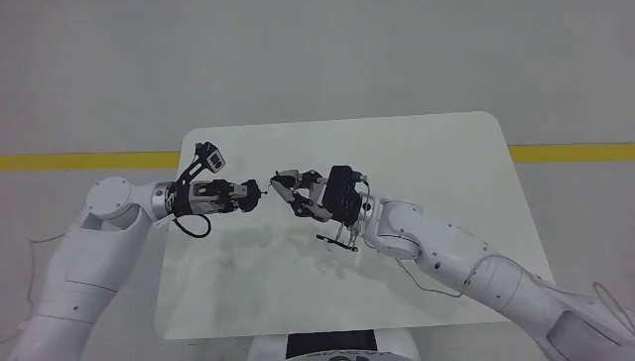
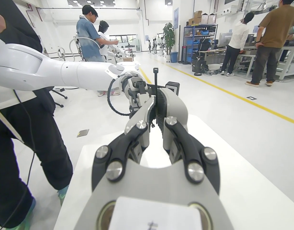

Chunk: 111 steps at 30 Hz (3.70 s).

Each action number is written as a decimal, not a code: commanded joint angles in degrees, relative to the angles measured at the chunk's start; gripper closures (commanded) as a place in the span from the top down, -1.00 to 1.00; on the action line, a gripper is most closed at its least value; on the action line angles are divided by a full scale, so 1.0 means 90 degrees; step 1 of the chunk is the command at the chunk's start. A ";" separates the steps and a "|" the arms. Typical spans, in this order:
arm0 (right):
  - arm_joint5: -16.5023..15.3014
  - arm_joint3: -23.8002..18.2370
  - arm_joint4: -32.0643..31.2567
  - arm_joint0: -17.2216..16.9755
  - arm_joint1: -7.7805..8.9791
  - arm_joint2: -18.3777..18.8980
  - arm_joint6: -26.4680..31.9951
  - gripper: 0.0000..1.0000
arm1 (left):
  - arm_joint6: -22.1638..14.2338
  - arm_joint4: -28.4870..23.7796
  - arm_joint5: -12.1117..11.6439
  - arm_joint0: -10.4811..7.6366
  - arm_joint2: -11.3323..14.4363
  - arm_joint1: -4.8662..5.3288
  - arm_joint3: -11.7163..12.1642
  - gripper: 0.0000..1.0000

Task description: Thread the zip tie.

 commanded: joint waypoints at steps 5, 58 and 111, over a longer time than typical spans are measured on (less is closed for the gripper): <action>0.0000 0.0009 0.0025 0.0023 0.0012 -0.0058 0.0005 -1.00 | -0.0001 -0.0035 0.0000 -0.0004 0.0017 0.0010 0.0015 -1.00; 0.0000 0.0047 0.0183 0.0269 0.0065 -0.0403 -0.0094 -1.00 | -0.0018 -0.0175 -0.0046 -0.0035 0.0166 0.0089 0.0034 -1.00; 0.0000 0.0106 0.0325 0.0407 0.0112 -0.0633 -0.0130 -1.00 | -0.0243 -0.0644 0.0017 -0.0163 0.0316 0.0115 0.0203 -1.00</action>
